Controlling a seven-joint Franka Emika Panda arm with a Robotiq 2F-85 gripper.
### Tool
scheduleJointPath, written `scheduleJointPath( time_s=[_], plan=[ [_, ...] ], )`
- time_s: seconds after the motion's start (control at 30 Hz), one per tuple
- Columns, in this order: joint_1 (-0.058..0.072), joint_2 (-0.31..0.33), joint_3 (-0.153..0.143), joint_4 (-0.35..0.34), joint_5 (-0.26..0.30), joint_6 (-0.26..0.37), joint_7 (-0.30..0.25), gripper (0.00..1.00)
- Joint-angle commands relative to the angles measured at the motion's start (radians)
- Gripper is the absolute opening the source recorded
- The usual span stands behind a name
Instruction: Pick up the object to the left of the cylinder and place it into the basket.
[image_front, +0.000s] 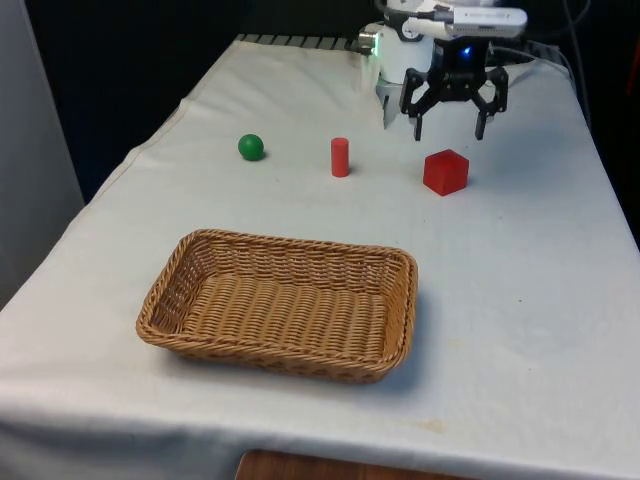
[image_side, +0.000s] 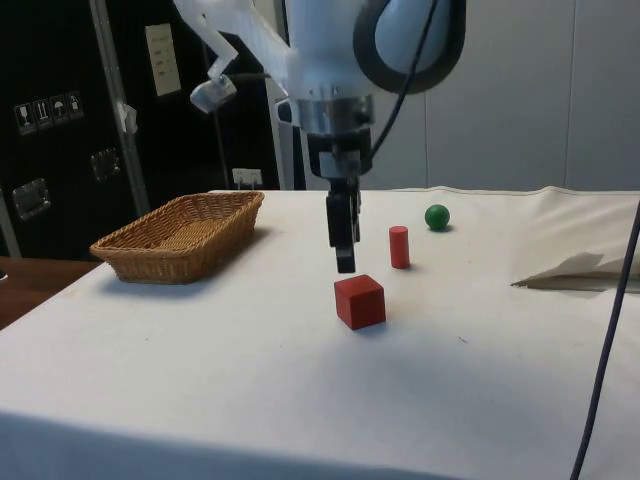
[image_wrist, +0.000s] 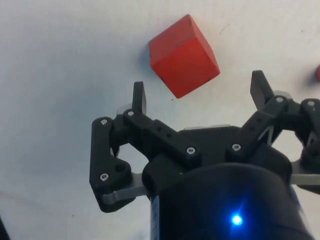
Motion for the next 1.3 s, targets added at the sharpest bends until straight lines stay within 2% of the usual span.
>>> scheduleJointPath(
  time_s=[0.0,0.03,0.17,0.27,0.3,0.33,0.53,0.57,0.67,0.83,0.87,0.9,0.97,1.1,1.13,1.2,1.27],
  plan=[
    [0.0,0.008,0.002,-0.003,0.0,0.01,-0.005,1.0],
    [0.0,0.018,0.006,-0.014,0.005,0.039,-0.019,1.0],
    [-0.001,0.052,0.013,-0.024,0.004,0.08,-0.04,1.0],
    [-0.001,0.072,0.017,-0.028,0.004,0.101,-0.053,1.0],
    [0.0,0.071,0.012,-0.021,0.0,0.083,-0.046,1.0],
    [-0.001,0.08,0.018,-0.03,0.004,0.11,-0.057,1.0],
    [0.0,0.125,0.026,-0.04,0.0,0.164,-0.075,1.0],
    [0.0,0.127,0.024,-0.035,0.0,0.151,-0.072,1.0],
    [0.003,0.135,0.026,-0.045,-0.007,0.186,-0.074,1.0],
    [0.001,0.14,0.027,-0.046,-0.006,0.196,-0.077,0.98],
    [-0.001,0.137,0.031,-0.042,0.0,0.181,-0.078,0.9],
    [0.0,0.142,0.027,-0.046,-0.006,0.198,-0.078,0.74],
    [0.0,0.143,0.027,-0.045,-0.005,0.2,-0.078,0.49],
    [0.0,0.145,0.027,-0.045,-0.005,0.202,-0.079,0.04],
    [0.0,0.144,0.027,-0.045,-0.005,0.203,-0.079,0.0],
    [-0.002,0.139,0.031,-0.043,0.0,0.187,-0.08,0.0],
    [-0.001,0.145,0.028,-0.045,-0.005,0.203,-0.079,0.0]
  ],
)
